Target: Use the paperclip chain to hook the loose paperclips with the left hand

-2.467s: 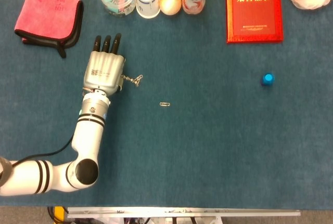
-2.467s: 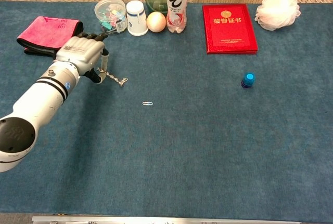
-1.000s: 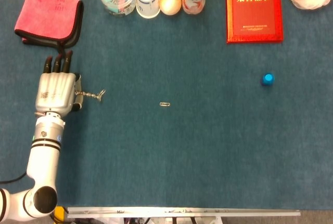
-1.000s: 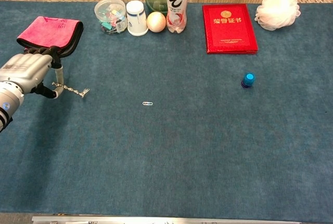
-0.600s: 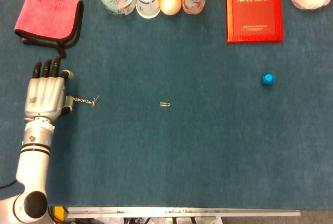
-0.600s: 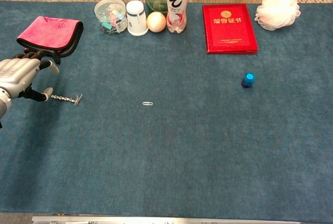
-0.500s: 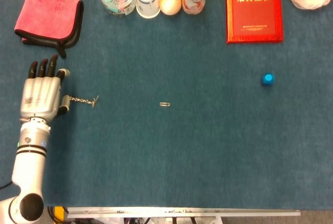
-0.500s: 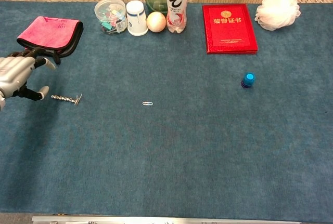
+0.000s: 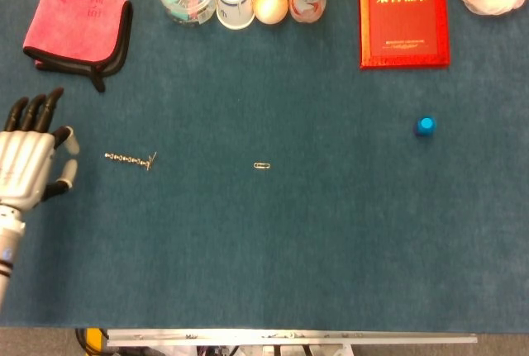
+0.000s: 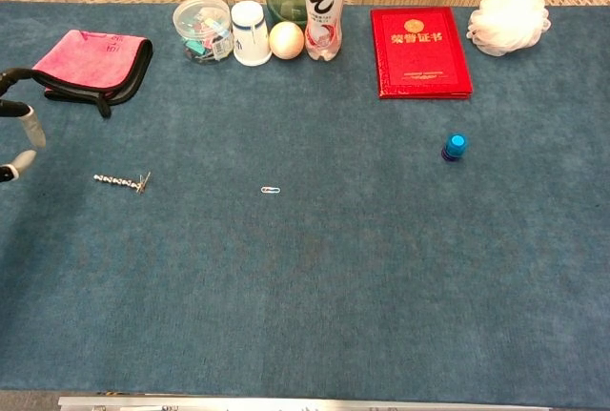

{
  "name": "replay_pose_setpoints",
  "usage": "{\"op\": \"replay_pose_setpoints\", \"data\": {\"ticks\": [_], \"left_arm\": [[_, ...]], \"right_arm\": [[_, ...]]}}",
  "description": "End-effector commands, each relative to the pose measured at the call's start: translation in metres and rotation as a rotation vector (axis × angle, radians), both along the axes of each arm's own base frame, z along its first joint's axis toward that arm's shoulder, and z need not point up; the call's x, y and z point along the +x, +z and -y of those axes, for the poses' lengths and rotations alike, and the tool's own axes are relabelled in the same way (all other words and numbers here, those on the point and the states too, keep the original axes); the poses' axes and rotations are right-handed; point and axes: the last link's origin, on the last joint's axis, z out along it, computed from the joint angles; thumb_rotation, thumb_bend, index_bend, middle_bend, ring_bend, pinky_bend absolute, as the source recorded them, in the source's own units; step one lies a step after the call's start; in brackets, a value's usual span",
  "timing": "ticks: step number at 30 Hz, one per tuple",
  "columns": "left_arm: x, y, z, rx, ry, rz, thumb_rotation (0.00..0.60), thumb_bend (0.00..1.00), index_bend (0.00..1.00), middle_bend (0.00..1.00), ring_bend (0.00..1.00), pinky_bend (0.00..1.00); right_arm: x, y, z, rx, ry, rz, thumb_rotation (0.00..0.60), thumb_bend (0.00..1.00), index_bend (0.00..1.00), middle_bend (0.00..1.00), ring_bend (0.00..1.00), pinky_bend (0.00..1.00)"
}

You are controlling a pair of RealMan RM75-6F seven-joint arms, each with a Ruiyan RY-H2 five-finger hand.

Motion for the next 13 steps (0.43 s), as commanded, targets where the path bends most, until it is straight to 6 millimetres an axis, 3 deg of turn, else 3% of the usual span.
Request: {"op": "replay_pose_setpoints", "data": {"ticks": [1,5,13], "left_arm": [[-0.018,0.018,0.014,0.037,0.0,0.049,0.6,0.42,0.48,0.04,0.0,0.0],[-0.02,0.03,0.015,0.058,-0.036,0.085,0.6,0.42,0.51,0.06,0.0,0.0],[-0.027,0.035,0.012,0.065,-0.019,0.115,0.6,0.42,0.52,0.07,0.0,0.0]], "right_arm": [[0.0,-0.001,-0.002,-0.007,-0.004,-0.007,0.6,0.87,0.39,0.41,0.37,0.55],[0.0,-0.004,0.0,-0.007,-0.01,-0.024,0.6,0.87,0.39,0.41,0.37,0.55],[-0.003,-0.015,0.009,0.046,-0.034,-0.05,0.6,0.87,0.39,0.41,0.37,0.55]]}}
